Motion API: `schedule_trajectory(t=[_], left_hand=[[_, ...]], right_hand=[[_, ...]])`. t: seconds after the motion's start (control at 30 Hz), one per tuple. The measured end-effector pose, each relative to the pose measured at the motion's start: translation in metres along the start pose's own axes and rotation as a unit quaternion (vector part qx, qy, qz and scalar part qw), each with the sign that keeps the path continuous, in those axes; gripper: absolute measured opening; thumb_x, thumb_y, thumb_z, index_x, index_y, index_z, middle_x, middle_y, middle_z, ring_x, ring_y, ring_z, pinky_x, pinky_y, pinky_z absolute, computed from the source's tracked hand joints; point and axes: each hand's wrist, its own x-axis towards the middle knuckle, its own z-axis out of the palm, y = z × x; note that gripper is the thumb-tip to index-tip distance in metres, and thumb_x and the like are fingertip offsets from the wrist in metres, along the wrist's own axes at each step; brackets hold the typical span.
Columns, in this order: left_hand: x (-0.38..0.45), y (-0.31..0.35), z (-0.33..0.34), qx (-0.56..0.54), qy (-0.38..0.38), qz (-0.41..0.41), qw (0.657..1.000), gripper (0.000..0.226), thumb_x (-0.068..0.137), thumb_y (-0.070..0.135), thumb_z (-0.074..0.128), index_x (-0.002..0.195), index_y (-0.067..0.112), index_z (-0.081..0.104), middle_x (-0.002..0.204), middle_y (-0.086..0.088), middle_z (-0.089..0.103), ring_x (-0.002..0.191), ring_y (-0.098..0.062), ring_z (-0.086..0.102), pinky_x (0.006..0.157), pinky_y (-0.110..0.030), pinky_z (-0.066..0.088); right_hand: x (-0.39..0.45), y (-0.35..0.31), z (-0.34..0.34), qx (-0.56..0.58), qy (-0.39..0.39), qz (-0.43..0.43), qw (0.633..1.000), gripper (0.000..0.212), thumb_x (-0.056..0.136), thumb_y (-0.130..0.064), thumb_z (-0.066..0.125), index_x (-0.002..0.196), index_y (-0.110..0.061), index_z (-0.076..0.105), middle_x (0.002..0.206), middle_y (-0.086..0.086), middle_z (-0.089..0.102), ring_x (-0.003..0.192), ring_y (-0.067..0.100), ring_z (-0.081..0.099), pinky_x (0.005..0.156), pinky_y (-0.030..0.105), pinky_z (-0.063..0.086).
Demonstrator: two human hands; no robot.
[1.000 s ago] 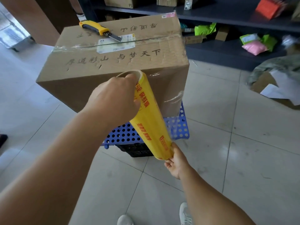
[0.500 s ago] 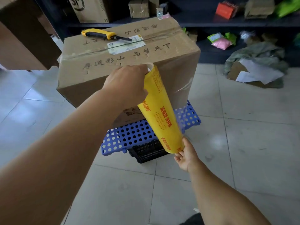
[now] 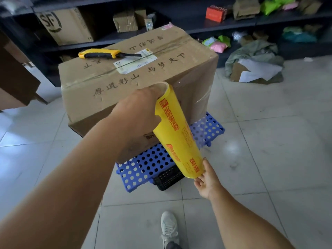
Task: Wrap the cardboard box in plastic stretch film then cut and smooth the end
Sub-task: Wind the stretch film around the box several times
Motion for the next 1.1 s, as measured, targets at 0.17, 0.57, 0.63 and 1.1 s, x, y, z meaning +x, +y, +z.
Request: schedule_trajectory(t=[0.17,0.57,0.63,1.1], left_hand=[[0.0,-0.014,-0.004,0.021,0.011,0.023,0.999,0.053,0.085,0.01,0.058,0.132,0.025,0.041,0.118,-0.001,0.057,0.089,-0.02,0.055,0.058,-0.028,0.037],[-0.014,-0.042,-0.012,0.038,0.007,0.085,0.996,0.026,0.086,0.015,0.058,0.11,0.021,0.05,0.098,0.003,0.058,0.075,-0.016,0.046,0.06,-0.029,0.036],[-0.018,-0.051,-0.012,0.042,0.004,0.089,0.995,0.022,0.085,0.016,0.058,0.105,0.022,0.05,0.089,0.005,0.053,0.072,-0.015,0.043,0.06,-0.028,0.035],[-0.056,-0.113,-0.023,0.062,0.001,0.192,0.979,0.051,0.087,0.027,0.059,0.133,0.021,0.038,0.112,-0.005,0.061,0.097,-0.027,0.058,0.066,-0.031,0.035]], right_hand=[[0.002,0.02,0.022,0.056,0.031,-0.014,0.998,0.056,0.09,-0.058,0.048,0.131,-0.02,0.052,0.113,0.003,0.061,0.107,0.018,0.053,0.1,0.03,0.036],[-0.028,0.052,0.032,0.112,0.107,-0.027,0.988,0.061,0.089,-0.055,0.053,0.139,-0.021,0.045,0.137,0.008,0.052,0.127,0.024,0.047,0.104,0.032,0.036],[-0.031,0.062,0.033,0.12,0.113,-0.029,0.986,0.062,0.089,-0.054,0.054,0.141,-0.021,0.043,0.139,0.009,0.05,0.128,0.025,0.046,0.1,0.031,0.037],[-0.061,0.157,0.09,0.198,0.158,-0.081,0.964,0.042,0.088,-0.051,0.058,0.119,-0.022,0.058,0.125,0.005,0.063,0.121,0.021,0.055,0.09,0.027,0.042]])
